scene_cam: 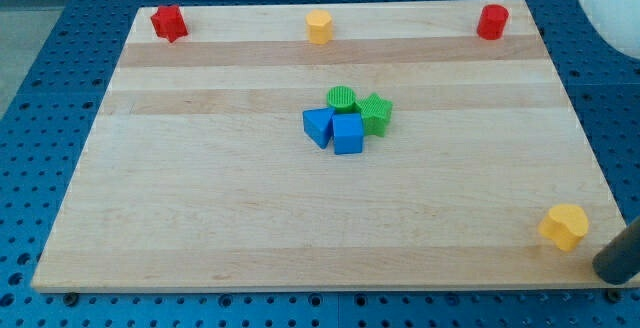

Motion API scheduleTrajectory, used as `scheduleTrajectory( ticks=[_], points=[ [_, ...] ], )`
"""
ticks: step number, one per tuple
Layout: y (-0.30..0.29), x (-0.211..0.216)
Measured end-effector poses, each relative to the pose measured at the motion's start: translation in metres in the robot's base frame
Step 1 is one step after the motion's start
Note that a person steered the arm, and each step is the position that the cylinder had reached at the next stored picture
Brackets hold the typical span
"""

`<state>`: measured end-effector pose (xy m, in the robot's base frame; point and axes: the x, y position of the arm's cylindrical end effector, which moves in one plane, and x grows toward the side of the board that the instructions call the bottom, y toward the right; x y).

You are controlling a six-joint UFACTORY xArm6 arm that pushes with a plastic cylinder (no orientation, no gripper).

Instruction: Push yellow heart diagonally towards green star

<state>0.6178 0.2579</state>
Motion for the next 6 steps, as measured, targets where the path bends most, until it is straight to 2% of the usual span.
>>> scheduleTrajectory(
  ticks=[4, 6],
  points=[
    [-0.013, -0.003],
    [-0.013, -0.029]
  ],
)
